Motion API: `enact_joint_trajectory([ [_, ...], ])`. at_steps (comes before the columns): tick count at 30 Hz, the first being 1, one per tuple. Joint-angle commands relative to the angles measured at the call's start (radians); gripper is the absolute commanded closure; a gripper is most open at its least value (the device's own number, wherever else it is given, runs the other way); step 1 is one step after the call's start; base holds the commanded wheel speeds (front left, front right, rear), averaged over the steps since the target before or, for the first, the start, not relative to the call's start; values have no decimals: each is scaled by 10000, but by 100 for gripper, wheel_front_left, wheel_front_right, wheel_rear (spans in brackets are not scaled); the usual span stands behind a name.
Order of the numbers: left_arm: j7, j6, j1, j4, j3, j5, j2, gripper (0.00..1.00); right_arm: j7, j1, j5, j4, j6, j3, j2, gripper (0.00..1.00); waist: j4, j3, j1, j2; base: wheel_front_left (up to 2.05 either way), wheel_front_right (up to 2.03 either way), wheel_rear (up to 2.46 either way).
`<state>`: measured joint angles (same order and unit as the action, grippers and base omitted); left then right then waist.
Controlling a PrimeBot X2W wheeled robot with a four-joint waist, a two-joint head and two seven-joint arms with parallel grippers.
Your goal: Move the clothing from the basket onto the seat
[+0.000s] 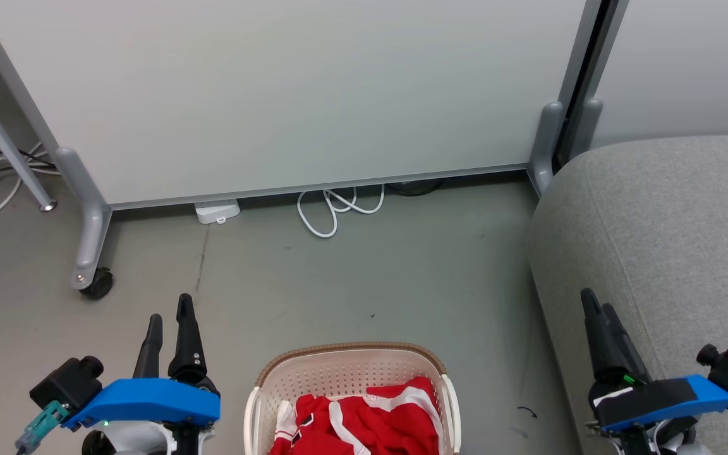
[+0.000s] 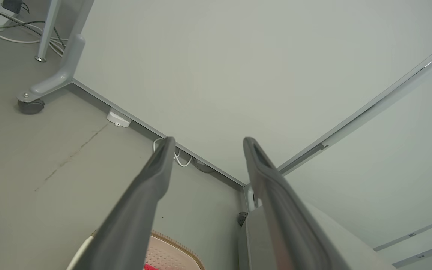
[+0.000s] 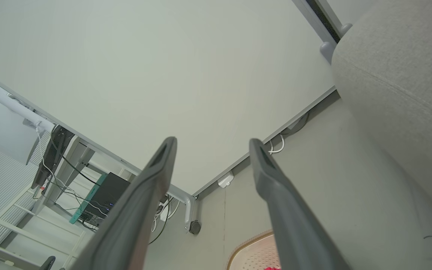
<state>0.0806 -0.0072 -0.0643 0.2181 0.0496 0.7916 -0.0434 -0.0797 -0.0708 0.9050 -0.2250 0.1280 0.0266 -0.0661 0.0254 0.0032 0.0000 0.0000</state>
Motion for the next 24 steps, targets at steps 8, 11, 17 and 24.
enact_joint_trajectory([
  [8,292,200,-284,26,303,-1276,-137,0,-301,-33,-1142,176,26,22,105,0,43,-20,0,0,0,0,0],
  [11,381,261,-303,77,400,-1646,-150,0,-390,-15,-1499,176,27,-13,131,0,57,-28,0,0,0,0,0],
  [17,552,406,-323,122,575,-2376,-168,0,-562,19,-2200,186,26,-52,167,0,104,-44,0,0,0,0,0],
  [24,738,562,-357,158,765,-3146,-184,0,-744,59,-2947,148,28,-37,174,0,161,-66,0,0,0,0,0],
])
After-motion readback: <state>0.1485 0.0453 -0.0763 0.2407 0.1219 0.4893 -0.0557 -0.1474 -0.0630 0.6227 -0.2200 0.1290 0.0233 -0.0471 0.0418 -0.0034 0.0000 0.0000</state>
